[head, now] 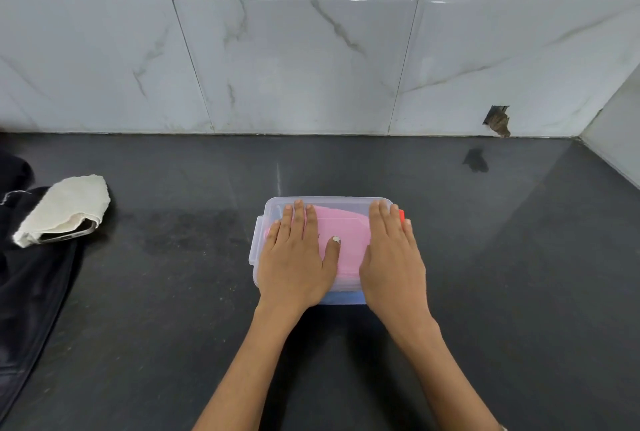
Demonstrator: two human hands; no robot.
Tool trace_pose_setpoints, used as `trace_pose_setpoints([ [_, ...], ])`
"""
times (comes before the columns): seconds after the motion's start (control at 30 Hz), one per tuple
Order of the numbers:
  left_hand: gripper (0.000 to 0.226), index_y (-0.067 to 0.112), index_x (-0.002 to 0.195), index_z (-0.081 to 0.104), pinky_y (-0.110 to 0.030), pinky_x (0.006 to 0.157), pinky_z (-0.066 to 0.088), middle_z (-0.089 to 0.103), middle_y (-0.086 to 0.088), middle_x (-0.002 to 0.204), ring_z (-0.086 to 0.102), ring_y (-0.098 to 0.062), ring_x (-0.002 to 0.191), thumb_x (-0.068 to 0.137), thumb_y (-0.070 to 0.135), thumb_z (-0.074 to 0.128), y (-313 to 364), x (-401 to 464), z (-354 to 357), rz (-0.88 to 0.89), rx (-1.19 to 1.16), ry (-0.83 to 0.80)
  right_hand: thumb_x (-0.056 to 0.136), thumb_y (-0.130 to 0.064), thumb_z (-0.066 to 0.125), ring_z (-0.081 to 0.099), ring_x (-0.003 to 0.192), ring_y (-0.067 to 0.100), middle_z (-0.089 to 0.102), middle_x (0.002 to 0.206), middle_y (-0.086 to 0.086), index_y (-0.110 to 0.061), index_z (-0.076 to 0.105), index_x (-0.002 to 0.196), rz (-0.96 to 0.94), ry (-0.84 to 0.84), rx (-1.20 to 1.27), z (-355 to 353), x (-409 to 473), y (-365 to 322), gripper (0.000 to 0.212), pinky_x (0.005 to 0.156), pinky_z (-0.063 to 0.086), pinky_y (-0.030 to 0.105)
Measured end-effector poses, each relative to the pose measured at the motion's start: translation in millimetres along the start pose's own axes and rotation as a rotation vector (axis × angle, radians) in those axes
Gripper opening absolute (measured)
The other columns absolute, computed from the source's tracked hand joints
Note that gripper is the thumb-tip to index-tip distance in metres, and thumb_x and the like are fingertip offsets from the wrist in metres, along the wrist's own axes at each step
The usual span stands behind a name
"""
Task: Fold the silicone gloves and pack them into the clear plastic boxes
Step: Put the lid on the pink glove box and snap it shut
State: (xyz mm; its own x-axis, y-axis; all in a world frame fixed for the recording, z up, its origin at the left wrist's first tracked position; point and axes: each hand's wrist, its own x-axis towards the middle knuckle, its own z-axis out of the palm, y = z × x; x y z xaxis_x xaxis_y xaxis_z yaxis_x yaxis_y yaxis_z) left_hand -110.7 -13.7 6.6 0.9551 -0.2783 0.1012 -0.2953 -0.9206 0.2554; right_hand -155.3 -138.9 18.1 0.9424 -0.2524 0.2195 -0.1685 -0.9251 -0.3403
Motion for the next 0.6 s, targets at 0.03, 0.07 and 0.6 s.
trace_pose_setpoints([
  [0.03,0.063,0.012,0.150,-0.004,-0.030,0.115,-0.008,-0.007,-0.003,0.159,-0.007,-0.015,0.146,0.099,0.044,0.017,0.1,0.2,-0.7,-0.001,-0.007,0.003,0.096,-0.005,0.026,0.000,0.147,0.019,0.006,0.160,0.007,-0.007,0.004,0.150,-0.029,-0.020,-0.034,1.0,1.9,-2.3,0.058,0.117,-0.007,0.028],
  [0.07,0.061,0.012,0.150,-0.003,-0.030,0.116,-0.007,-0.007,-0.003,0.159,-0.007,-0.015,0.146,0.100,0.040,0.016,0.3,0.5,-1.2,-0.003,-0.015,0.005,0.098,-0.010,0.024,0.001,0.147,0.018,0.006,0.160,0.007,-0.007,0.004,0.150,-0.059,-0.047,-0.052,2.7,3.2,-4.7,0.056,0.117,-0.006,0.028],
  [0.6,0.057,0.017,0.151,0.008,-0.025,0.116,-0.004,0.005,0.001,0.160,0.000,-0.011,0.146,0.099,0.035,0.026,0.3,-4.6,-1.3,-0.010,-0.125,0.112,0.101,-0.037,0.017,-0.002,0.147,0.017,-0.001,0.161,-0.002,-0.018,0.002,0.152,-0.100,-0.196,-0.106,9.0,6.3,-12.2,0.056,0.118,-0.004,0.033],
])
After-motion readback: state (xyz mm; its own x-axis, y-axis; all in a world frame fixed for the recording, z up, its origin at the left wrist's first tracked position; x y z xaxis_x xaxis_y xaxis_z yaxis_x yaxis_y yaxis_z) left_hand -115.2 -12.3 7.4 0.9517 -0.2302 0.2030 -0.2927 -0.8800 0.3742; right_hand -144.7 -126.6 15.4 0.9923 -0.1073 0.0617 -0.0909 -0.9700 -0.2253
